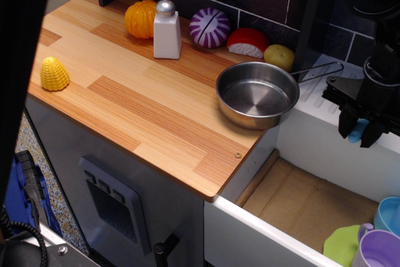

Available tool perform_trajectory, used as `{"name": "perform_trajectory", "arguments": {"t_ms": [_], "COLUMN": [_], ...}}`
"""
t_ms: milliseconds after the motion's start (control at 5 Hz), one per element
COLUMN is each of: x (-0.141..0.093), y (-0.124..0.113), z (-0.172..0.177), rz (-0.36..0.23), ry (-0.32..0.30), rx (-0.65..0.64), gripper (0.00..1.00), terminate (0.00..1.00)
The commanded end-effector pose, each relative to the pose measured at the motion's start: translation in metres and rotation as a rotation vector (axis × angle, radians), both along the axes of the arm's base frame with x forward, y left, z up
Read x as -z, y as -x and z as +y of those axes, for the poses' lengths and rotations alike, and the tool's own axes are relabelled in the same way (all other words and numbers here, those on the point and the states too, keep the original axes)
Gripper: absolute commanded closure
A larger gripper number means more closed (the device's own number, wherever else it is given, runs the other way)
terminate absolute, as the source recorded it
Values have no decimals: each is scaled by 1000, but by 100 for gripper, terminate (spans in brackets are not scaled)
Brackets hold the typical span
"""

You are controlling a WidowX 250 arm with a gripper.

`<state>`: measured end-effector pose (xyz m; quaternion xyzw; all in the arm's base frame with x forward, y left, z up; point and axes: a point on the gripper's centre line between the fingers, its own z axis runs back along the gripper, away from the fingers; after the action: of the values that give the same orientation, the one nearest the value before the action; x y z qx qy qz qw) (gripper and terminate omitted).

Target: Put spatula in pan

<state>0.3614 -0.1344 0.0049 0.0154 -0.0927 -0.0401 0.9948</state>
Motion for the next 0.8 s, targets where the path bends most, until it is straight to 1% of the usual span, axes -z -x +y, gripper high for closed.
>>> {"name": "perform_trajectory", "arguments": {"t_ms": [0,200,400,600], "x": [-38,-52,-73,-90], "y": [8,21,37,56], "z": [7,10,13,17], "rz": [15,104,170,197], "ry": [-26,-2,-11,-55], "rx": [-14,-69,-126,-201], "gripper": [100,100,100,100], "terminate": [0,0,0,0]}}
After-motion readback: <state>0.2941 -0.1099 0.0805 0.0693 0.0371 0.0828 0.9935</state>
